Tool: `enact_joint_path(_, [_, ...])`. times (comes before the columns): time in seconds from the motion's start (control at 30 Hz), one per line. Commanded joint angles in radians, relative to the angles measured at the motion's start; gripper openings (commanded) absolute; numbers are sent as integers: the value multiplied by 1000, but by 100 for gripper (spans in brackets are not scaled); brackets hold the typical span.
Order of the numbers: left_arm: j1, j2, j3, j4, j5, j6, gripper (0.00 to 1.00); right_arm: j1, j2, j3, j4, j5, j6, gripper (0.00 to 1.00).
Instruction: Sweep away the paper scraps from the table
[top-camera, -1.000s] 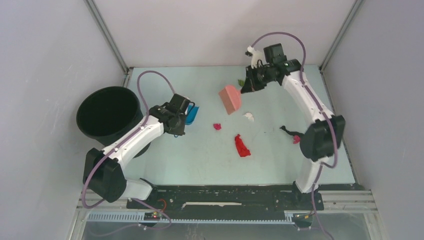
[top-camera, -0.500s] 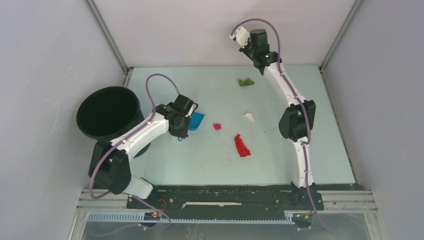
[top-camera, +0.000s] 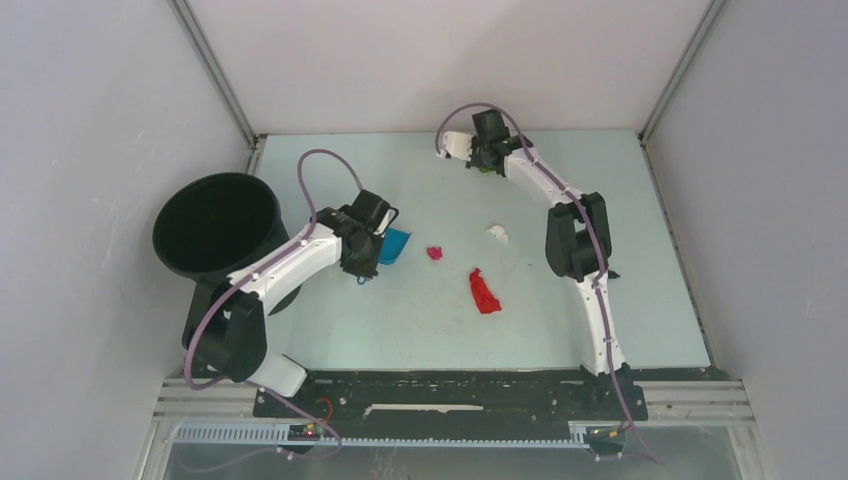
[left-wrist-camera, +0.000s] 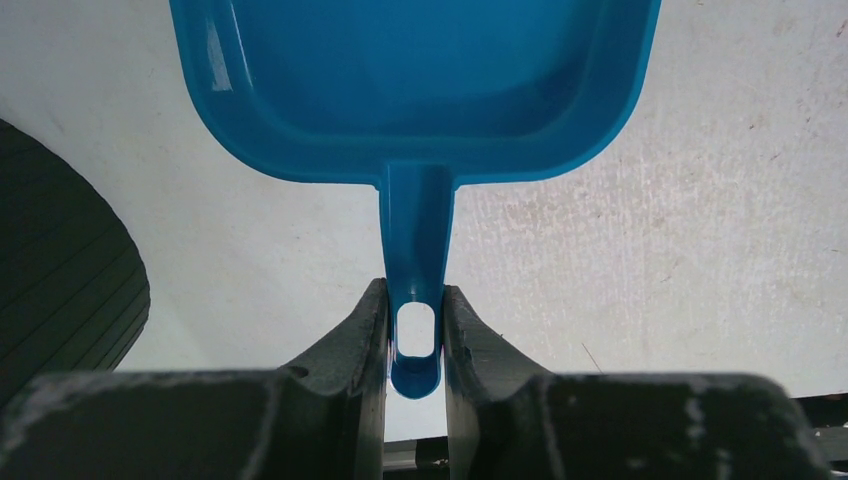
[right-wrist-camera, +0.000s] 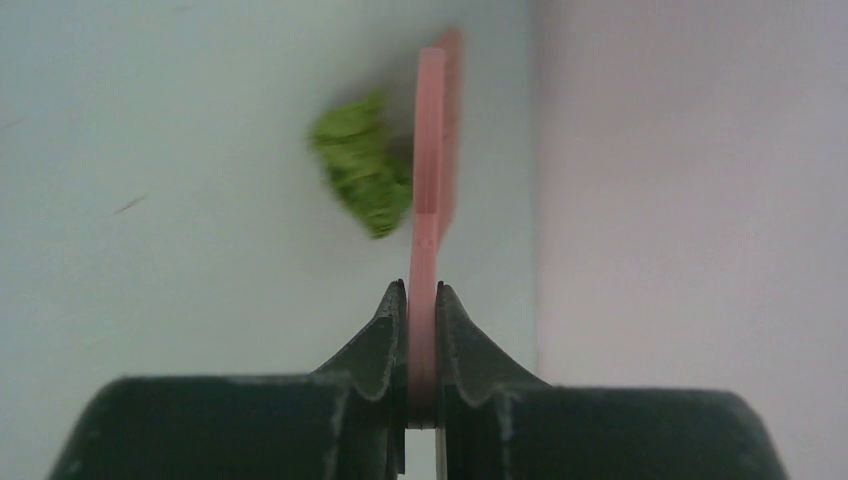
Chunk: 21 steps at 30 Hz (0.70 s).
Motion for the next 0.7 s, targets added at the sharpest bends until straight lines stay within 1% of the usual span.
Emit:
enact_joint_path(0.0, [-5,1,5,11,3,20,0,44,-192,-180,-106,-40,4,0])
enact_joint_path(0.1, [-7,-7,5,11,-9,19,0,81,-309,-354,-118,-20,51,0])
enact_joint_path(0.17, [-8,-12,5,11,-15,20,0,107,-389,-457,-141,-29,127,0])
enact_joint_path(0.27, [-14,-18,4,10,-20,20,0,147,-522,-571,-230,-110,243,0])
enact_joint_path(0.37, [-21,-21,4,8,-22,20,0,188,-629,-649,-324,-191,332,0])
enact_joint_path(0.47, [-24,-20,4,8,-22,20,0,214,-716,-697,-380,-186,411,0])
enact_joint_path(0.57, [-26,-19,5,8,-27,19,0,187,-798,-677,-390,-159,480,0])
enact_joint_path(0.67, [-26,-14,5,7,-32,19,0,117,-868,-593,-460,-253,526,0])
